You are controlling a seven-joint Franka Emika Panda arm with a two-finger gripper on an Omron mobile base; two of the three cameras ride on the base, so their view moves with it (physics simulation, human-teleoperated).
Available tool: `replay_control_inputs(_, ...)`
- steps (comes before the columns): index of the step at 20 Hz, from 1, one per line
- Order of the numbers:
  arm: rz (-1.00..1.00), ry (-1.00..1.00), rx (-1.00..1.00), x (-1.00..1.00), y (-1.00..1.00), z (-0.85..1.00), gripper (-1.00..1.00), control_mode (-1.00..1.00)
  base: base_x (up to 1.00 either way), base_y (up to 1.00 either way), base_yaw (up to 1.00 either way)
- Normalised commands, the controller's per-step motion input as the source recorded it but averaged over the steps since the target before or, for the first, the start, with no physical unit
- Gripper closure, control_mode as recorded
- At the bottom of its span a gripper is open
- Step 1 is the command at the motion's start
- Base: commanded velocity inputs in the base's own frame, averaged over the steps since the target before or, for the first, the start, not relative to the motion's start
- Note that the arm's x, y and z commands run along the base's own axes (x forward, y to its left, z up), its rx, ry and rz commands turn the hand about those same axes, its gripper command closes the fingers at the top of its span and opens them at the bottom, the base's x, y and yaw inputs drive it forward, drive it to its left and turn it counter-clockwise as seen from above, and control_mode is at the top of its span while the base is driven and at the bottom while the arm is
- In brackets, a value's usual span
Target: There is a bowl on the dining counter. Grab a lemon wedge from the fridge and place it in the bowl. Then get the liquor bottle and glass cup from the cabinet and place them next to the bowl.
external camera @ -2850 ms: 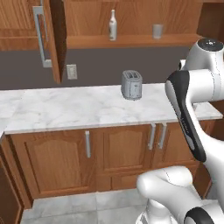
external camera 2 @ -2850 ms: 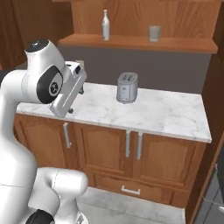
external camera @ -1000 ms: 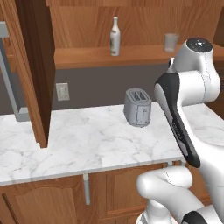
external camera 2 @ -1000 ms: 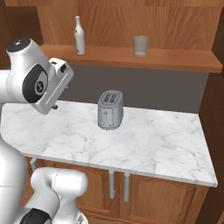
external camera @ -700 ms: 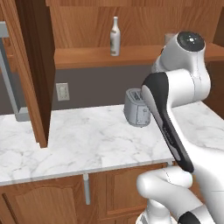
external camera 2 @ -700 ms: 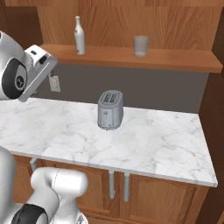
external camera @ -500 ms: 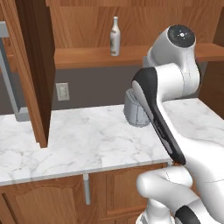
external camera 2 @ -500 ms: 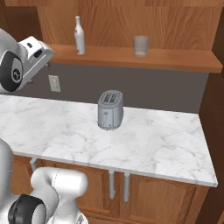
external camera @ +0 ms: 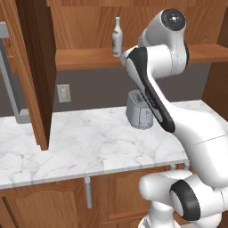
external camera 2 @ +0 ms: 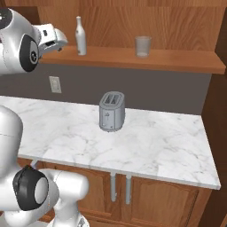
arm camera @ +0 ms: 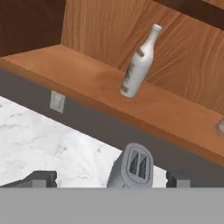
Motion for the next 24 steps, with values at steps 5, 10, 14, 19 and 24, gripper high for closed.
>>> replay_control_inputs(5,-0.22,-0.01,0.15,0.42,-0.03,0.45,-1.00,-1.00,0.00,0.00,0.00)
replay_control_inputs(10,-0.20,0.00,0.09,0.37,-0.16,0.00,-1.00,-1.00,0.00,0.00,0.00)
replay_control_inputs(14,-0.10,0.00,0.14,0.10,0.00,-0.17,-1.00,-1.00,0.00,0.00,0.00)
replay_control_inputs(19,-0.02,-0.02,0.15,0.30,0.07,-0.02,-1.00,-1.00,0.00,0.00,0.00)
replay_control_inputs(24,-0.01,0.00,0.11,0.38,0.00,0.00,-1.00,-1.00,0.00,0.00,0.00)
